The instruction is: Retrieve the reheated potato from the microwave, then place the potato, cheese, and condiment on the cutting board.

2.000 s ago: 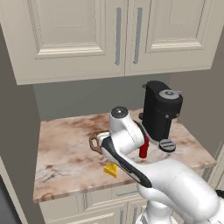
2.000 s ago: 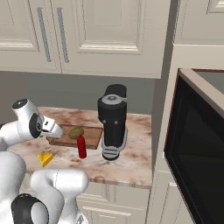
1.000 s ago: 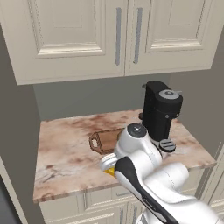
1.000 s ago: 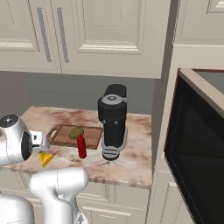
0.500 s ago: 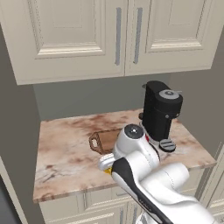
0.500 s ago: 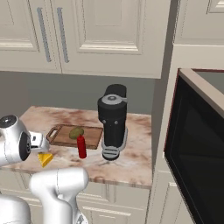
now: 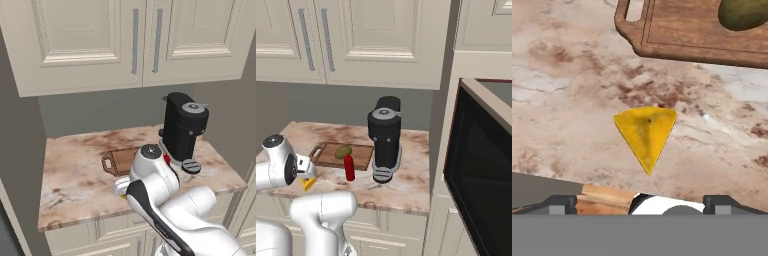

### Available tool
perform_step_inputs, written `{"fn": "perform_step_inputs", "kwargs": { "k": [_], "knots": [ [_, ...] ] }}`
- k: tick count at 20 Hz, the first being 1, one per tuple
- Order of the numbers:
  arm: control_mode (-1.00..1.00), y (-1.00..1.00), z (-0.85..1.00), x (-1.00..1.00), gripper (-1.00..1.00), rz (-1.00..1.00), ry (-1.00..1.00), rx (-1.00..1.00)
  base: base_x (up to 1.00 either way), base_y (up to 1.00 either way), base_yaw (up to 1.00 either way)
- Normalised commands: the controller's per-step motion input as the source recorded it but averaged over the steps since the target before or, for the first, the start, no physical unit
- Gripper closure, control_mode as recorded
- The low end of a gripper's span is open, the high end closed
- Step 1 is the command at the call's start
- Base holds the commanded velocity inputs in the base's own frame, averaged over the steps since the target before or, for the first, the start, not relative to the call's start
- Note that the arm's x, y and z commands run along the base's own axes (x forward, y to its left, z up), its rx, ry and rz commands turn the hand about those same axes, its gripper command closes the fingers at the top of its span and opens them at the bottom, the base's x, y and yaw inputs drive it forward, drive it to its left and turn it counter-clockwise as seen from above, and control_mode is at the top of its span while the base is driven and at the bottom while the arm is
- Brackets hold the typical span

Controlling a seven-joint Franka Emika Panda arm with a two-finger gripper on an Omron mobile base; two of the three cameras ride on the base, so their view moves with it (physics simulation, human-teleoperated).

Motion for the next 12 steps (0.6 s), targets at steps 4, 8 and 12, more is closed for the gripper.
{"fn": "perform_step_inputs", "kwargs": {
  "k": [4, 8, 12],
  "knots": [
    [-1.00, 0.00, -0.31, 0.27, -1.00, 0.00, 0.07, 0.03, 0.00, 0.00, 0.00],
    [-1.00, 0.00, -0.34, 0.23, -1.00, 0.00, 0.05, 0.00, 0.00, 0.00, 0.00],
    [-1.00, 0.00, -0.29, 0.26, -1.00, 0.00, 0.04, 0.00, 0.00, 0.00, 0.00]
  ]
}}
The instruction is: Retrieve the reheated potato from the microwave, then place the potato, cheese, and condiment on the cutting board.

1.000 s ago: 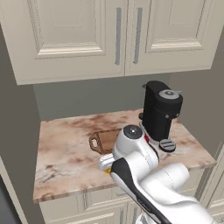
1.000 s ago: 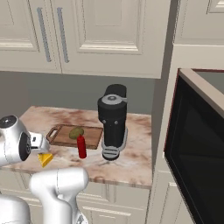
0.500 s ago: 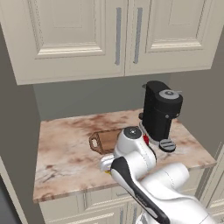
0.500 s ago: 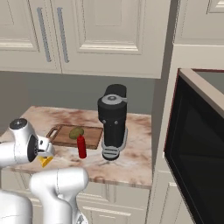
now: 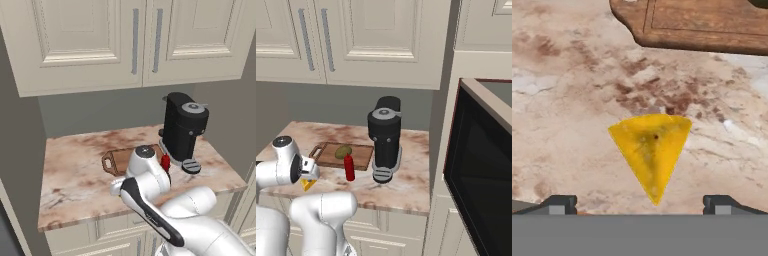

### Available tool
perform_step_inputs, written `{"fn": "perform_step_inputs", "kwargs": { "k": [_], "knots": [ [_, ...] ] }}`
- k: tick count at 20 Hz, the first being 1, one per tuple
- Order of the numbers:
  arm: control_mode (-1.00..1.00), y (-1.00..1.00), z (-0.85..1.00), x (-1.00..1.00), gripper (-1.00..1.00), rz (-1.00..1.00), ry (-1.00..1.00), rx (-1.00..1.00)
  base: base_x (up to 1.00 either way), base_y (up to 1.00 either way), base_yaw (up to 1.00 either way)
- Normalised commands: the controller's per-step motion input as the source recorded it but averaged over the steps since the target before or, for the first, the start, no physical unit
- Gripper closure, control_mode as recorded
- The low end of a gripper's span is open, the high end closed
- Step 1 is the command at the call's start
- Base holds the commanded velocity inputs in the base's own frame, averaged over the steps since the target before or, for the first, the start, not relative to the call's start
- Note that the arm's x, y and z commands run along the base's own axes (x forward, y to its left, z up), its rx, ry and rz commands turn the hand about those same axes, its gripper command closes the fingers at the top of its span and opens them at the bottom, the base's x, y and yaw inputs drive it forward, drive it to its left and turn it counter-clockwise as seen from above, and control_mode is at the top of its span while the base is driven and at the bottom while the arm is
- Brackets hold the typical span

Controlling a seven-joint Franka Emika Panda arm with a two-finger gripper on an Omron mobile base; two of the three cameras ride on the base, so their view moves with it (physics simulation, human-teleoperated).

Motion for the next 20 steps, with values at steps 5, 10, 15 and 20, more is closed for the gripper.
{"fn": "perform_step_inputs", "kwargs": {
  "k": [5, 10, 15, 20],
  "knots": [
    [-1.00, 0.00, -0.26, 0.19, -1.00, 0.00, 0.03, 0.00, 0.00, 0.00, 0.00],
    [-1.00, 0.00, -0.29, 0.20, -1.00, 0.00, 0.02, 0.00, 0.00, 0.00, 0.00],
    [-1.00, -0.02, -0.19, 0.05, -1.00, 0.00, 0.00, 0.00, 0.00, 0.00, 0.00],
    [-1.00, -0.14, -0.11, 0.00, -1.00, -0.02, 0.00, 0.00, 0.00, 0.00, 0.00]
  ]
}}
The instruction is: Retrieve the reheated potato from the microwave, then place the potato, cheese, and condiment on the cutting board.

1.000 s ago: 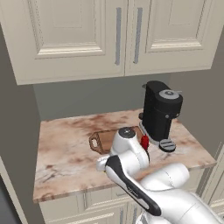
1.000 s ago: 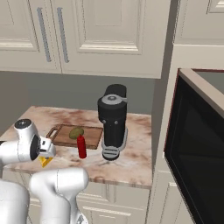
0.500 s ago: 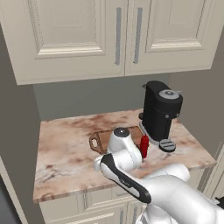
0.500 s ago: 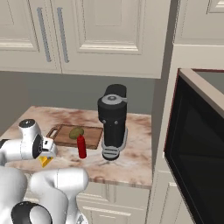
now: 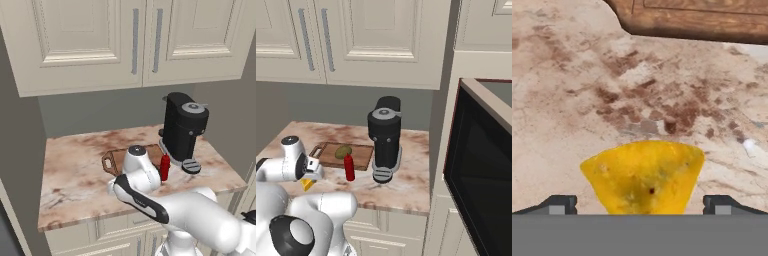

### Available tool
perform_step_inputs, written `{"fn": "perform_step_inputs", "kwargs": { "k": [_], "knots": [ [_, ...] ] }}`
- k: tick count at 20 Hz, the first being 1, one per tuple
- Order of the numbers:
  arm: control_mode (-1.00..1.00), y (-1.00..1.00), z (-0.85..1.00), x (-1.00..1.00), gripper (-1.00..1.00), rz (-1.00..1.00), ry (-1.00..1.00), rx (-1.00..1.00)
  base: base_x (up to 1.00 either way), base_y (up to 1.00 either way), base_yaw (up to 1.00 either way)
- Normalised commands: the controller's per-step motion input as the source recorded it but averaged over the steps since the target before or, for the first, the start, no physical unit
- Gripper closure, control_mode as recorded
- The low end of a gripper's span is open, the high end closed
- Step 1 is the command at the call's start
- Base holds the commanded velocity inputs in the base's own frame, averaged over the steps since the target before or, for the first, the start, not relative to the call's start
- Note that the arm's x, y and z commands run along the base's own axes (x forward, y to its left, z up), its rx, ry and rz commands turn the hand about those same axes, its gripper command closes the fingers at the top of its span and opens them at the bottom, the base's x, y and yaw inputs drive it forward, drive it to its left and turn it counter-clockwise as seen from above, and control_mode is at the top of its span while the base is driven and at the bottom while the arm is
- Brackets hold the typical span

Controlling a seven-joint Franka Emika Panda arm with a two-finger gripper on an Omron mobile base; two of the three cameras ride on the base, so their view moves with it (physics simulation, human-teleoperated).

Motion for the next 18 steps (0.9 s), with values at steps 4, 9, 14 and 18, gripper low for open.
{"fn": "perform_step_inputs", "kwargs": {
  "k": [4, 9, 14, 18],
  "knots": [
    [-1.00, -0.19, -0.16, 0.00, -1.00, -0.04, 0.00, 0.00, 0.00, 0.00, 0.00],
    [-1.00, -0.04, -0.27, 0.05, -1.00, -0.01, 0.01, 0.00, 0.00, 0.00, 0.00],
    [-1.00, 0.00, -0.36, 0.02, 1.00, 0.00, 0.01, 0.00, 0.00, 0.00, 0.00],
    [-1.00, 0.00, -0.09, 0.00, 1.00, 0.00, 0.00, 0.00, 0.00, 0.00, 0.00]
  ]
}}
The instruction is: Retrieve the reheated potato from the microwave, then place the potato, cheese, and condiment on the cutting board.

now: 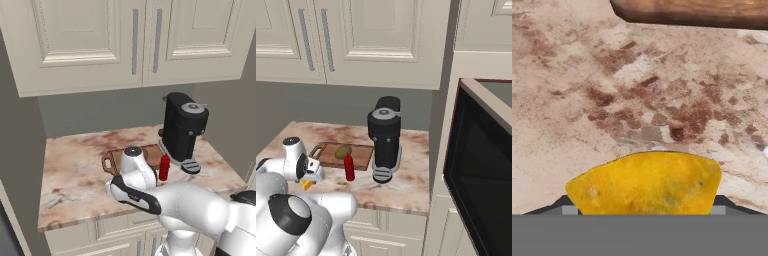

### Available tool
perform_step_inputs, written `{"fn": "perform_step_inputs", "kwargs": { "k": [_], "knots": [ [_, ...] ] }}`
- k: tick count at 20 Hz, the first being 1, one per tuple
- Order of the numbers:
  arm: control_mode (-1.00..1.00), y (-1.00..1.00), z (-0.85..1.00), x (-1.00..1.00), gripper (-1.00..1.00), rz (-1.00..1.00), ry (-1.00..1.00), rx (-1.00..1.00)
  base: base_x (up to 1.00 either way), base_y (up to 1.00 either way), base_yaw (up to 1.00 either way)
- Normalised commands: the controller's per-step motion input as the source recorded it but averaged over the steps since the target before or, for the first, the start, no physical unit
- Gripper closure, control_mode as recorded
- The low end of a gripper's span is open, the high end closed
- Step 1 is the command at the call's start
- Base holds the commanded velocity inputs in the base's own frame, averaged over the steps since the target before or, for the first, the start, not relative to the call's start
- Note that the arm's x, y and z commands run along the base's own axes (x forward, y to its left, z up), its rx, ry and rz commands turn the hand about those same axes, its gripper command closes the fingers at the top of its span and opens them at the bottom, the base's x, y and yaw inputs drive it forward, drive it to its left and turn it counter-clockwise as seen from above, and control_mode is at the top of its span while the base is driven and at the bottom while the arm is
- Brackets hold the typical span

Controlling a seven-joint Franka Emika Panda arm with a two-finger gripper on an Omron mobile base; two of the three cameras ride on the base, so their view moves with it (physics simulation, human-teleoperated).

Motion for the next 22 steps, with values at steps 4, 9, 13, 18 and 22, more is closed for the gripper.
{"fn": "perform_step_inputs", "kwargs": {
  "k": [4, 9, 13, 18, 22],
  "knots": [
    [-1.00, 0.00, 0.19, -0.01, 1.00, 0.00, -0.06, 0.03, 0.00, 0.00, 0.00],
    [-1.00, 0.00, 0.50, 0.03, 1.00, -0.05, -0.05, 0.04, 0.00, 0.00, 0.00],
    [-1.00, 0.00, 0.40, 0.43, 1.00, -0.09, -0.01, 0.01, 0.00, 0.00, 0.00],
    [-1.00, 0.00, 0.26, 0.69, 1.00, -0.12, 0.00, 0.00, 0.00, 0.00, 0.00],
    [-1.00, 0.00, 0.16, 0.78, 1.00, -0.11, 0.00, 0.00, 0.00, 0.00, 0.00]
  ]
}}
